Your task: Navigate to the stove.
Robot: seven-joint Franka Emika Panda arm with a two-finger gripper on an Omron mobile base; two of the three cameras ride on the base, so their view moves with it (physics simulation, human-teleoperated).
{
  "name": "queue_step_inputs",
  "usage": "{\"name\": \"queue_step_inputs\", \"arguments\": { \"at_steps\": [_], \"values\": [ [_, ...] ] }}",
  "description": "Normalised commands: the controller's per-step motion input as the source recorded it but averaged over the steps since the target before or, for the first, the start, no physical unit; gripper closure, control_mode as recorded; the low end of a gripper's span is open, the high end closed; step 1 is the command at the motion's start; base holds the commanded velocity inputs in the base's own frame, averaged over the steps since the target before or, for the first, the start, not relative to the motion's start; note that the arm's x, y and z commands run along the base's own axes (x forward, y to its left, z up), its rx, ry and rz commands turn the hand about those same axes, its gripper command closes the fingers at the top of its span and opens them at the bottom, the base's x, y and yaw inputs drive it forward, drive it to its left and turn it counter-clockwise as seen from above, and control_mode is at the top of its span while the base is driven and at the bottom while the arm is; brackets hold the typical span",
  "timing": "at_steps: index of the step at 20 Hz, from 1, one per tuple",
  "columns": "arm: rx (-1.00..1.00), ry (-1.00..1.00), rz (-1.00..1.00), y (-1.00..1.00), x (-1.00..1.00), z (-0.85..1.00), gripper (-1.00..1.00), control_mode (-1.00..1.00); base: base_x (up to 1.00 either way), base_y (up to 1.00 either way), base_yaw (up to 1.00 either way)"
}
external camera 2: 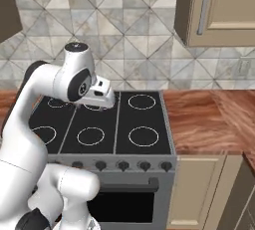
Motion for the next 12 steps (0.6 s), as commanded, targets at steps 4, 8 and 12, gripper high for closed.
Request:
{"name": "queue_step_inputs", "arguments": {
  "at_steps": [4, 8, 12],
  "values": [
    [0.0, 0.0, 0.0, 0.0, 0.0, 0.0, -1.0, 1.0, 0.91, -0.74, 0.36],
    [0.0, 0.0, 0.0, 0.0, 0.0, 0.0, -1.0, 1.0, 0.94, -0.62, 0.51],
    [0.0, 0.0, 0.0, 0.0, 0.0, 0.0, -1.0, 1.0, 1.0, -0.51, 0.49]
  ]
}}
